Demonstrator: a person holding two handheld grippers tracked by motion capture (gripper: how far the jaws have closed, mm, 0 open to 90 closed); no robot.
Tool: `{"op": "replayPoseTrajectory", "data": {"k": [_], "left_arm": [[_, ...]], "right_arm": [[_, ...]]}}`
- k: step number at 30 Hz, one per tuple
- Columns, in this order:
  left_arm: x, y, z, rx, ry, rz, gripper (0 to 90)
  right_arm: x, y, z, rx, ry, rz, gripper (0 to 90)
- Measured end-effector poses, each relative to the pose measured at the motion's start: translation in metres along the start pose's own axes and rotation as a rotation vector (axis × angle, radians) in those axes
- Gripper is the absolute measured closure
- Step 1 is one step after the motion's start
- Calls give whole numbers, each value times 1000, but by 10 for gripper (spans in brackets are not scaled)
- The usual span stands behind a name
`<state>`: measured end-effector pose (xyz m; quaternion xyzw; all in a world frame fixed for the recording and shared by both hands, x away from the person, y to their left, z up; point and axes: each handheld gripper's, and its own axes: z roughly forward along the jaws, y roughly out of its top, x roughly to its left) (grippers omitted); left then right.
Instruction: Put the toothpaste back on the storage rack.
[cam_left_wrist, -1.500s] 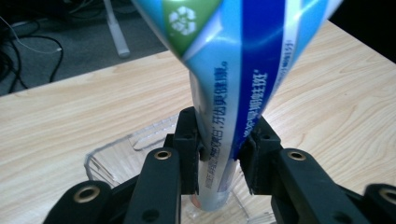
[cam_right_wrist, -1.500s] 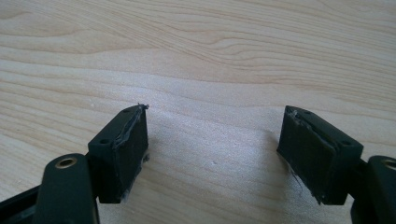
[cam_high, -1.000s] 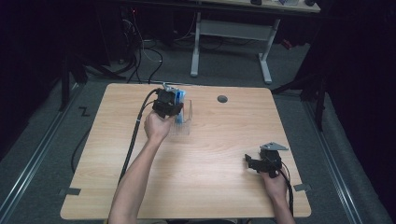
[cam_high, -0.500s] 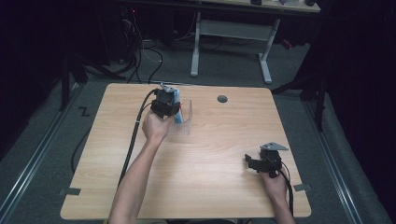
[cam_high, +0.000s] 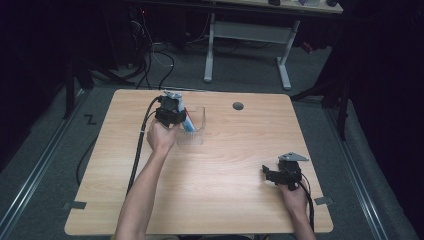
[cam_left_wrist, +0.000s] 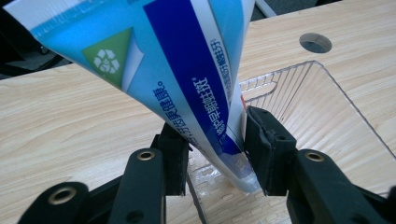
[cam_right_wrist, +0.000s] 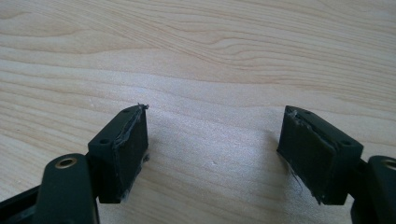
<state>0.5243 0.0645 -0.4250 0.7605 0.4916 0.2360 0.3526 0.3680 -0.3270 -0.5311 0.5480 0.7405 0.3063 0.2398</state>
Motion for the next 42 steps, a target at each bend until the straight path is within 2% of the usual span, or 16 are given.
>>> {"op": "replayPoseTrajectory", "data": {"k": [3,13,16,19,29,33,37,42], "left_arm": [[0,-1,0,-4,1,-1,604],[-5,-4,-3,-5,52,57,558],[-1,-7,-1,21,61,53,547],[5,-13,-1,16,29,19,538],[7,-15,-3,23,21,19,529],[8,-14,-7,17,-16,1,445],[8,-14,-10,8,-20,8,390],[9,-15,-15,3,-27,15,363]], "right_arm": [[0,0,0,0,0,0,238],[0,0,0,0,0,0,239],[0,0,0,0,0,0,239],[0,0,0,1,0,0,238],[0,0,0,1,0,0,238],[0,0,0,0,0,0,238],[0,0,0,0,0,0,238],[0,0,0,0,0,0,238]]}}
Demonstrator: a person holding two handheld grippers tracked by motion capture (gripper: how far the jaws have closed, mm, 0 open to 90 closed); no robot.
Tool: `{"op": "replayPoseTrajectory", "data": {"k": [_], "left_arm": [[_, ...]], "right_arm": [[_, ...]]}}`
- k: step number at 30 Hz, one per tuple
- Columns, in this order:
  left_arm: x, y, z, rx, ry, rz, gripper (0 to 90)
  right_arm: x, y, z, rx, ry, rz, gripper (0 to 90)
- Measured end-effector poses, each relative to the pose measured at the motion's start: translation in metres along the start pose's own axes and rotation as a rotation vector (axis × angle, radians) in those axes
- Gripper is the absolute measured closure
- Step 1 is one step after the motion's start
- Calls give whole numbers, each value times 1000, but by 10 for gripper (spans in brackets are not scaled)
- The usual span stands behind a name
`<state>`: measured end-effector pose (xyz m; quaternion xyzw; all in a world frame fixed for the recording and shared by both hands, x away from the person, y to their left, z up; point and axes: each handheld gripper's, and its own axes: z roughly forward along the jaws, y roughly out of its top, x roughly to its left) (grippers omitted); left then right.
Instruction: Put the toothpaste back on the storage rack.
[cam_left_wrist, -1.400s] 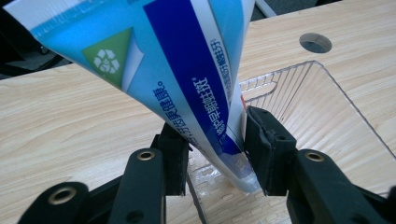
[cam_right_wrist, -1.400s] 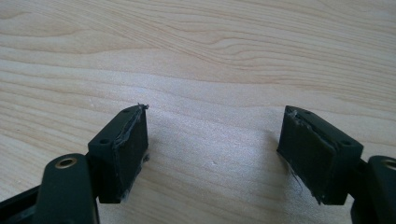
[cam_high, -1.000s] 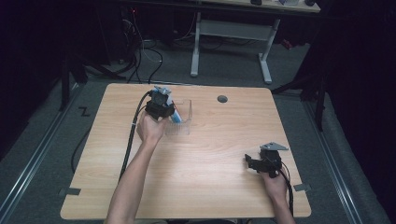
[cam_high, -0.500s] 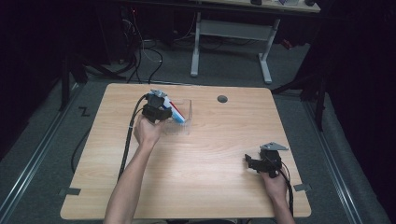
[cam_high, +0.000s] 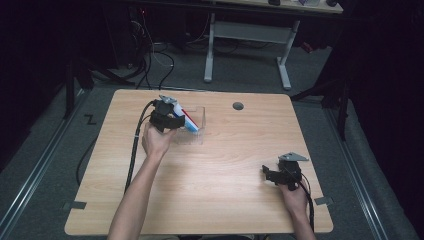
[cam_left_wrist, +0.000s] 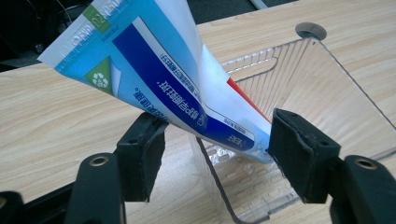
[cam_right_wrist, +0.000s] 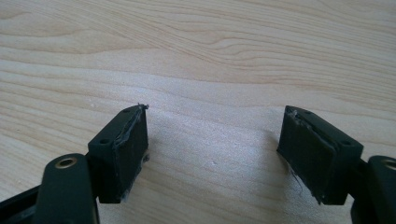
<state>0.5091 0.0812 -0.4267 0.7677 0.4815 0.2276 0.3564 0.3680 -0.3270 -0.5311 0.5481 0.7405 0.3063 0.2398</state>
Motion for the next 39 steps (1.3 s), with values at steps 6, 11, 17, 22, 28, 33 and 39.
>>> {"op": "replayPoseTrajectory", "data": {"k": [6,11,17,22,28,33,39], "left_arm": [[2,-2,-5,-4,2,2,362],[1,-5,-9,-6,4,19,362],[4,-10,-12,12,13,20,364],[3,-11,-16,9,8,29,367],[0,-12,-20,14,-3,42,371],[0,-16,-20,19,-8,42,380],[4,-21,-23,13,-18,24,385]], "right_arm": [[0,0,0,1,0,0,238],[0,0,0,0,0,0,238],[0,0,0,0,0,0,238],[0,0,0,0,0,0,238],[0,0,0,1,1,0,238],[0,0,0,0,0,0,238],[0,0,0,0,0,0,238]]}}
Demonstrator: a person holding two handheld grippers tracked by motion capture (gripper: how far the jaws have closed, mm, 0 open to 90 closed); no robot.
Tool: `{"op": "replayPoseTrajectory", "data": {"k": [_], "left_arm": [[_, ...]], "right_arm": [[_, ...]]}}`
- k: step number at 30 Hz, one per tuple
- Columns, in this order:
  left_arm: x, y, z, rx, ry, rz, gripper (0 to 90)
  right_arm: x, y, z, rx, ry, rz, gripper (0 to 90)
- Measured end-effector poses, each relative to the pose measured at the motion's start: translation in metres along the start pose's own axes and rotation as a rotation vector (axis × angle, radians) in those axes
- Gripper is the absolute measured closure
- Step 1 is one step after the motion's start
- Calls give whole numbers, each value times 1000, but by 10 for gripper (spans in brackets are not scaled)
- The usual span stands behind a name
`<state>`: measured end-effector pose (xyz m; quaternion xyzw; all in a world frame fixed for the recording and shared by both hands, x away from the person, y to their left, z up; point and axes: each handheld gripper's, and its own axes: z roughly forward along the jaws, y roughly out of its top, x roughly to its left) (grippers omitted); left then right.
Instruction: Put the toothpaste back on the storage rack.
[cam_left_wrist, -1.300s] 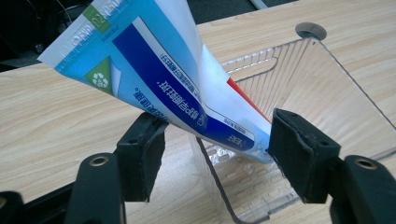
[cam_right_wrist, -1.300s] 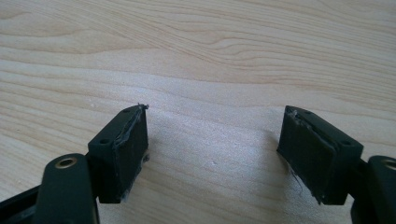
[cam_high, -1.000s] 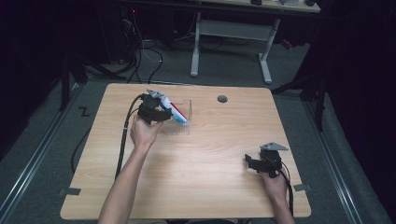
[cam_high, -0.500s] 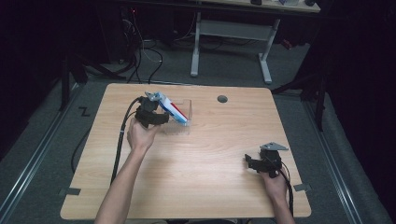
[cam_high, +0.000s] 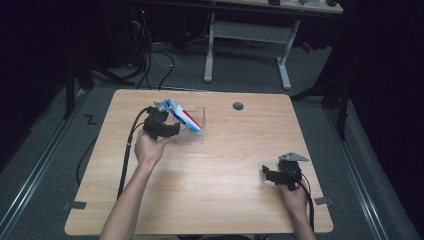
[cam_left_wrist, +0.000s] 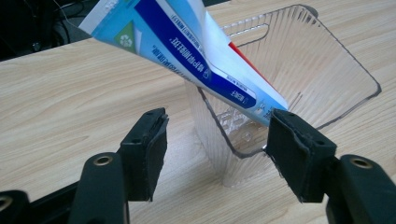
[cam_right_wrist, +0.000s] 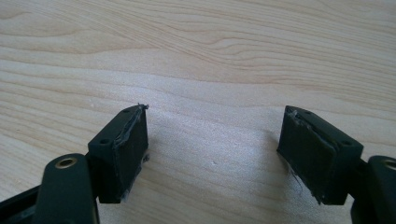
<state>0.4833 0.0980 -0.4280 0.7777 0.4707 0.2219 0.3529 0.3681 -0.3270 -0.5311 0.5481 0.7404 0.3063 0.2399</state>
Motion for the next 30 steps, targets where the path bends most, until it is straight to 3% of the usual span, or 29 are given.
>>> {"op": "replayPoseTrajectory", "data": {"k": [30], "left_arm": [[5,-27,-15,-9,-14,-21,401]], "right_arm": [[0,0,0,1,0,0,238]]}}
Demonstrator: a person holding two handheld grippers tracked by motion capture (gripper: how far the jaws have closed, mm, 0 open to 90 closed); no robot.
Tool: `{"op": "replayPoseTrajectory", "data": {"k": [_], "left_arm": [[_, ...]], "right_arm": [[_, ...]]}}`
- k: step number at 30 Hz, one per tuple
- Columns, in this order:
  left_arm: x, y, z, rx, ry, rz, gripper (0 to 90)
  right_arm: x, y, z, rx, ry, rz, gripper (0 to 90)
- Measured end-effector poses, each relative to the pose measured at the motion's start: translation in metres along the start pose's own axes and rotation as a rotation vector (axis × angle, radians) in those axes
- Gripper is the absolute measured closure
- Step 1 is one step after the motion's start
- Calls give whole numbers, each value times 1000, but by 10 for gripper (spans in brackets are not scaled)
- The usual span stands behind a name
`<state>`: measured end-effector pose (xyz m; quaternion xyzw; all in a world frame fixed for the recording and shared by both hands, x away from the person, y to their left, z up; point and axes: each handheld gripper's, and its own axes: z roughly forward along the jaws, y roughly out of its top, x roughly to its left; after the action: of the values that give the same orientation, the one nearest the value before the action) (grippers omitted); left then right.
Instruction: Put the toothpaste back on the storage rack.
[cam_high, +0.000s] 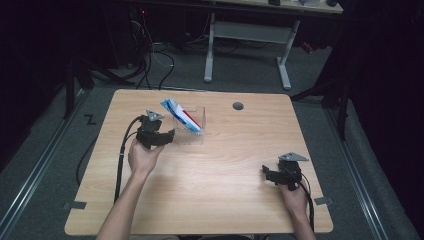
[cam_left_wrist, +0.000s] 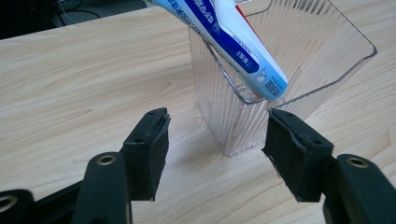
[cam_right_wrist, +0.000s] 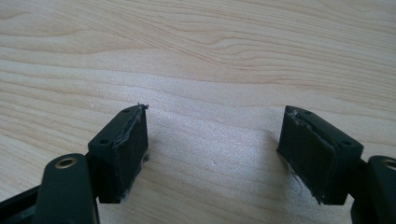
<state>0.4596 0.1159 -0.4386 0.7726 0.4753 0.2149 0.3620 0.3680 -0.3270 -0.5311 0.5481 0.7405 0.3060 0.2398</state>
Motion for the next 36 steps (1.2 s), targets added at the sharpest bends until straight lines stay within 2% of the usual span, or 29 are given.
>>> {"op": "replayPoseTrajectory", "data": {"k": [15,22,31,36], "left_arm": [[0,-11,2,15,-2,-2,406],[2,-18,-1,1,-13,-24,409],[-1,-28,-3,9,-25,-21,410],[0,-30,-7,-6,-35,-38,410]], "right_arm": [[0,0,0,-1,0,0,238],[0,0,0,0,-1,1,238],[0,0,0,0,-1,1,238],[0,0,0,-1,-1,1,238]]}}
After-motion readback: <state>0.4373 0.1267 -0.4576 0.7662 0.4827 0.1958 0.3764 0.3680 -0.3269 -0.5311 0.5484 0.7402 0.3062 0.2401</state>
